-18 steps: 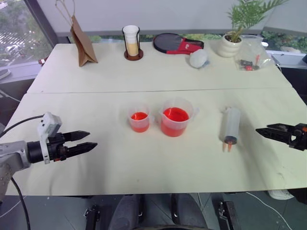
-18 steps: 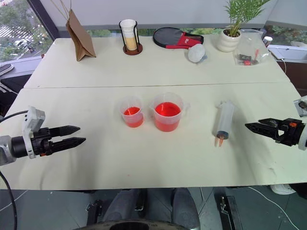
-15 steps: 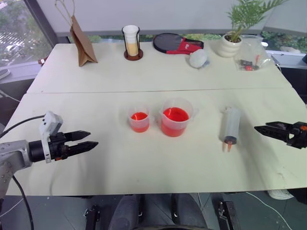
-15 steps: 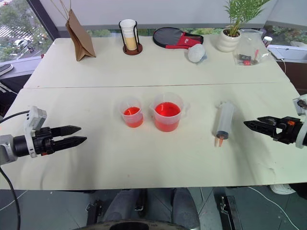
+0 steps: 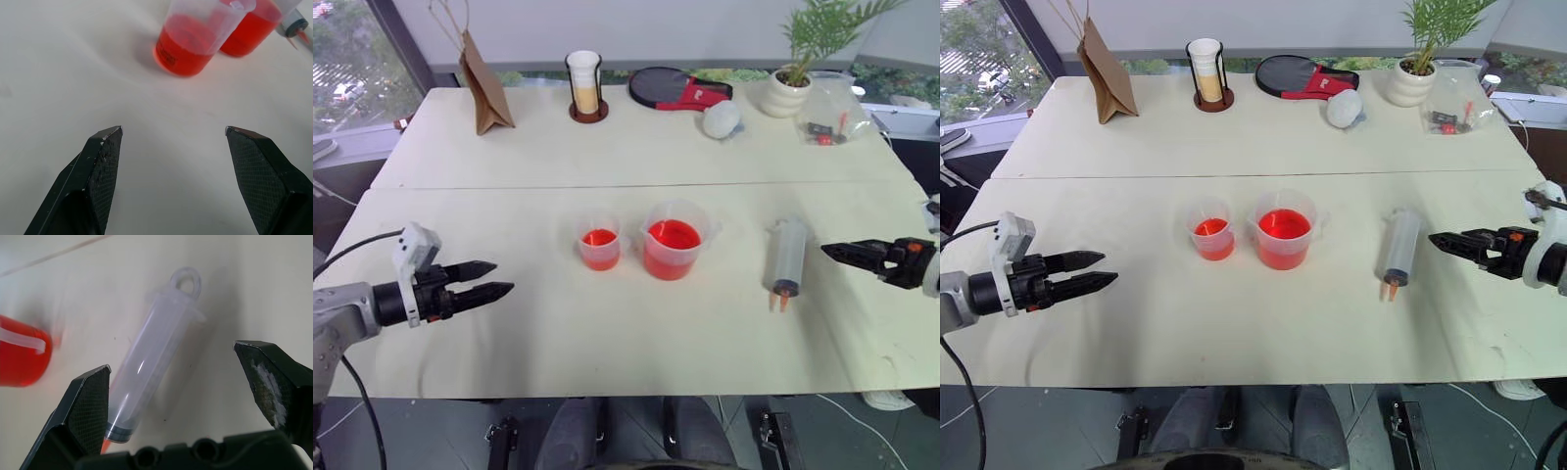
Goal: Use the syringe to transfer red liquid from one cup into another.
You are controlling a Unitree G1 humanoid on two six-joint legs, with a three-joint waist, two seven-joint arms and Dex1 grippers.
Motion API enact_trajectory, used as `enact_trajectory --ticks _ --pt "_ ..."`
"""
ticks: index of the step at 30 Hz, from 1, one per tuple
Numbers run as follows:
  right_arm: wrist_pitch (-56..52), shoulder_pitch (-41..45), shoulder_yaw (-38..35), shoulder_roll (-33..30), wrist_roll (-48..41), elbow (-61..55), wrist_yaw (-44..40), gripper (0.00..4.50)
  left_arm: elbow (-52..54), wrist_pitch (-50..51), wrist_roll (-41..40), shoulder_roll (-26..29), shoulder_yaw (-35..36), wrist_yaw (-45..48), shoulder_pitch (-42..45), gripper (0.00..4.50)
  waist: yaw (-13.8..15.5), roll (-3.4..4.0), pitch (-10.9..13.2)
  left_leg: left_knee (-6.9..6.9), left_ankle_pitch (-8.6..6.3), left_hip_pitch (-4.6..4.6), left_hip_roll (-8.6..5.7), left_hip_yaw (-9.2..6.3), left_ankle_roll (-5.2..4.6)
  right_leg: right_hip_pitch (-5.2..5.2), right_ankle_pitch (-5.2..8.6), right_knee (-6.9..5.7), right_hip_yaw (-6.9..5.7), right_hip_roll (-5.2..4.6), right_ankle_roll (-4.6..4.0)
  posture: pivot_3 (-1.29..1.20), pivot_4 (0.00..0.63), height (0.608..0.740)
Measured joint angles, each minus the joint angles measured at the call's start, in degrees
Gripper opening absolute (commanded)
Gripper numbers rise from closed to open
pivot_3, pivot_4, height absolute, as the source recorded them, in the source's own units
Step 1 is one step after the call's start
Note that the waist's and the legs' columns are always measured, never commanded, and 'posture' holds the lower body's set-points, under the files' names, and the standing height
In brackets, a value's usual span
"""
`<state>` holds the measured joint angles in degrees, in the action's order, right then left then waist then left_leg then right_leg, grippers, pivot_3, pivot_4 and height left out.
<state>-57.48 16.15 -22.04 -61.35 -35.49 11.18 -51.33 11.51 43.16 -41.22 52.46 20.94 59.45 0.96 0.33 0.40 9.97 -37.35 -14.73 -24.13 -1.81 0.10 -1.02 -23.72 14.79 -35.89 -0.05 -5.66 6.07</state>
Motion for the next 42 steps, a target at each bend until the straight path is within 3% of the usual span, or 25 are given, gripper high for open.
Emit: enact_trajectory --ticks 5,8,14,21,29,32,36,37,42 --pt "-4.58 10.24 7.95 -4.96 3.12 1.12 0.79 4.42 -1.98 -0.34 0.58 -0.50 -2.63 1.05 6.21 3.48 -0.14 0.04 0.02 -0.01 0.06 -0.15 0.00 0.06 0.08 -0.28 -0.01 -0.11 0.00 0.00 -0.01 0.00 0.150 0.740" --pt "-10.90 20.59 13.31 -7.74 4.06 2.09 0.42 4.42 -2.12 -1.15 0.93 2.37 -4.50 3.14 11.93 3.48 -0.21 0.02 0.02 0.04 0.12 -0.36 0.00 0.10 0.16 -0.58 -0.02 -0.19 0.00 0.01 -0.02 0.00 0.150 0.740" --pt "-24.93 39.50 27.10 -4.15 8.96 12.44 2.30 4.42 -1.40 -2.79 0.93 2.63 -9.62 6.75 28.40 3.48 -0.84 -0.02 0.04 0.10 0.14 -0.42 -0.06 0.18 0.17 -0.62 -0.05 -0.15 -0.03 0.00 0.02 0.00 0.150 0.740" --pt "-31.96 44.48 36.76 2.56 11.16 20.68 2.49 4.42 -0.81 -5.33 1.91 -5.19 -15.93 6.49 31.89 3.48 -1.10 -0.05 0.06 0.08 0.16 -0.44 -0.13 0.34 0.11 -0.70 -0.18 -0.30 -0.10 0.15 0.26 0.00 0.150 0.740" --pt "-31.92 46.62 37.53 12.51 15.26 28.55 7.32 4.42 1.87 -6.28 1.99 -8.54 -17.80 4.85 32.36 3.48 -0.97 -0.11 0.05 -0.15 0.17 -0.41 -0.16 0.36 0.06 -0.62 -0.21 -0.49 -0.11 0.23 0.33 0.00 0.150 0.740" --pt "-30.08 47.09 37.88 13.69 17.11 29.50 8.61 3.54 1.95 -6.45 2.09 -9.03 -17.83 4.22 32.37 3.48 -0.98 -0.16 0.03 -0.45 0.11 -0.41 -0.15 0.35 -0.04 -0.50 -0.22 -0.52 -0.12 0.26 0.34 0.00 0.150 0.740" --pt "-28.19 47.49 37.96 14.89 19.10 30.83 10.21 1.67 1.95 -6.76 2.53 -9.04 -17.81 3.99 31.56 3.48 -1.11 -0.16 0.03 -0.60 0.07 -0.39 -0.15 0.36 -0.11 -0.39 -0.22 -0.53 -0.11 0.26 0.34 0.00 0.150 0.740" --pt "-28.46 47.61 37.68 15.21 19.26 30.83 10.56 1.43 1.93 -7.04 2.71 -9.04 -17.81 3.99 31.01 3.48 -1.12 -0.17 0.03 -0.60 0.06 -0.39 -0.14 0.36 -0.11 -0.39 -0.22 -0.54 -0.12 0.28 0.35 0.00 0.150 0.740" --pt "-31.23 47.09 36.04 15.43 19.33 29.28 11.71 1.41 1.52 -7.70 3.29 -9.01 -17.80 4.02 30.71 3.48 -0.96 -0.17 0.03 -0.64 0.05 -0.39 -0.14 0.34 -0.13 -0.36 -0.22 -0.54 -0.11 0.28 0.35 0.00 0.150 0.740"
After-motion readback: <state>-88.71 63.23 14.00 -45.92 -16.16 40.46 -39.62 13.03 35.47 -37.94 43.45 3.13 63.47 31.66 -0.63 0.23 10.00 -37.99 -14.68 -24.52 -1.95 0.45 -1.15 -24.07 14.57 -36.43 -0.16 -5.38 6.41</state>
